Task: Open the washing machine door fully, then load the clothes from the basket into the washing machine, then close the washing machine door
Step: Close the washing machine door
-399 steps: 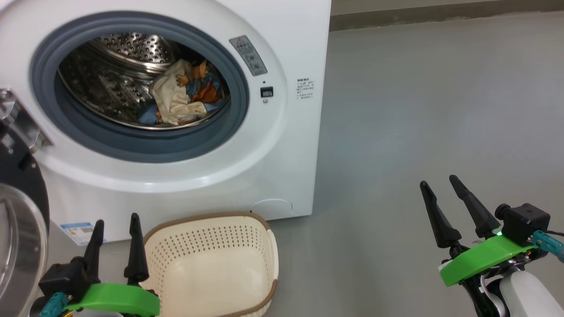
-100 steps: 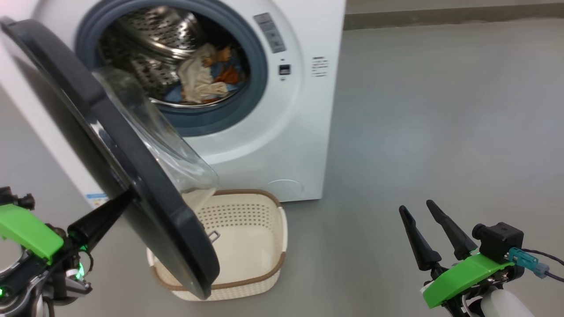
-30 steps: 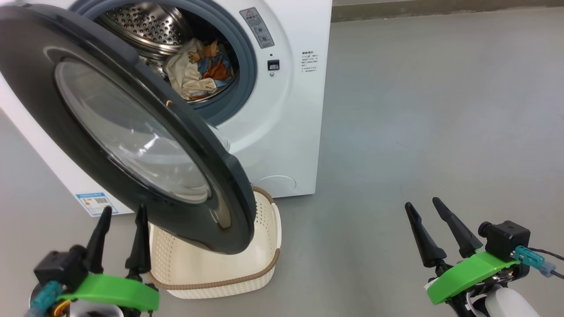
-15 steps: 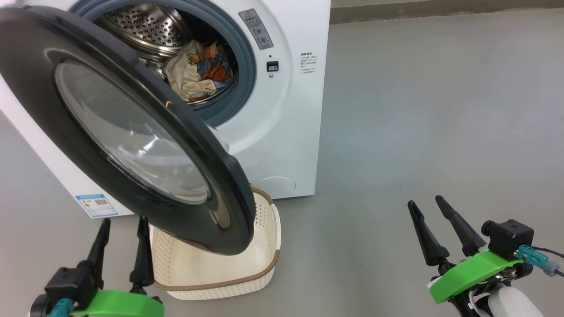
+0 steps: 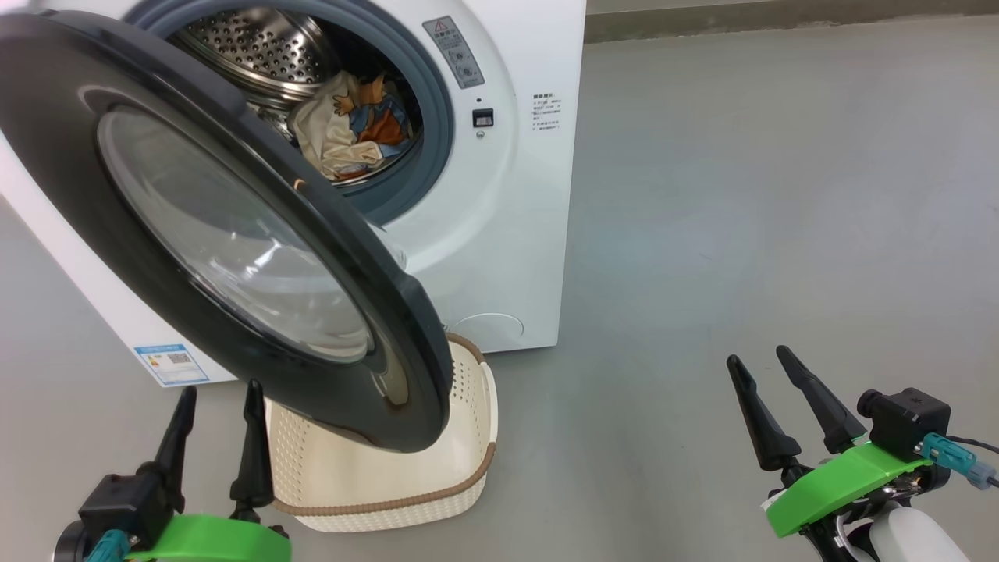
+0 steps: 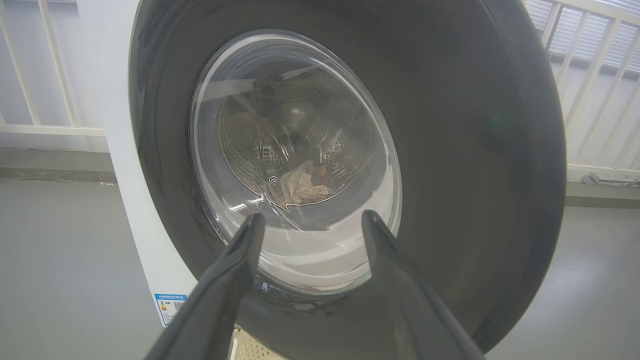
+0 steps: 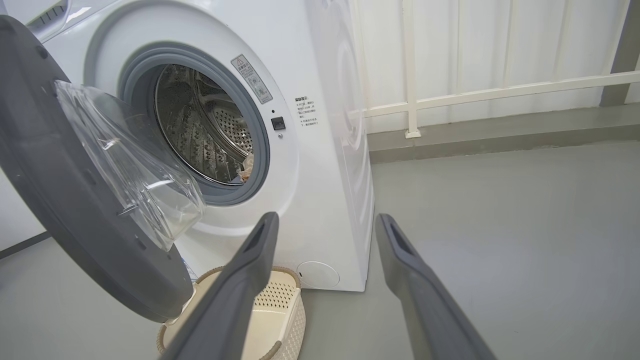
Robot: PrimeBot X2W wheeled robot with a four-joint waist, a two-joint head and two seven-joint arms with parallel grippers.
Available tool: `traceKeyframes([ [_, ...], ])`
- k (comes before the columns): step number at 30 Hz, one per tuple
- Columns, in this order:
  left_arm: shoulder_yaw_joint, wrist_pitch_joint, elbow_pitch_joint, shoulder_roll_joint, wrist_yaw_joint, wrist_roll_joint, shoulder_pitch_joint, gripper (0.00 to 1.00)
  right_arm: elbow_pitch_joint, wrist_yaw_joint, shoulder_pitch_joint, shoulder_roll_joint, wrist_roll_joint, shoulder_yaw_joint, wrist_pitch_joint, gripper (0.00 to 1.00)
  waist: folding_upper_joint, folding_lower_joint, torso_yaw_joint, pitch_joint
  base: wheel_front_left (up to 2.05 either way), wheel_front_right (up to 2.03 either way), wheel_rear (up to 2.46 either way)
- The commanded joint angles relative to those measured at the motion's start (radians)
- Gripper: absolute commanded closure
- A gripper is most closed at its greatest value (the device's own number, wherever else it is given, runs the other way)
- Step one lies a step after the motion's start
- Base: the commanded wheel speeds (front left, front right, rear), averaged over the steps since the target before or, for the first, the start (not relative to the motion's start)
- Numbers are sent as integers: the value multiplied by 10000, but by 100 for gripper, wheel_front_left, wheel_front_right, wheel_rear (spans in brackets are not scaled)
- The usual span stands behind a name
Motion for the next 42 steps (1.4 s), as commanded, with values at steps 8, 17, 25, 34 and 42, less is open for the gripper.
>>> traceKeyframes([
  [8,439,-64,-259,54,-98,158,-148,0,-285,14,0,-109,-145,146,-76,0,0,0,-18,12,0,0,0],
  [17,398,-64,-236,46,-127,73,-184,0,-286,14,-20,-113,-169,99,-76,0,0,0,12,37,0,0,0],
  [25,397,-64,-204,45,-133,9,-218,0,-309,14,-7,-104,-186,54,-76,0,0,0,82,45,0,0,0],
  [34,309,-64,-233,44,-115,-93,-223,0,-361,14,-39,-123,-215,-68,-76,5,0,0,431,71,0,0,0],
  [42,268,-64,-207,44,-89,-203,-188,0,-752,14,-230,-127,-372,-134,-76,100,0,0,1041,41,0,0,0],
])
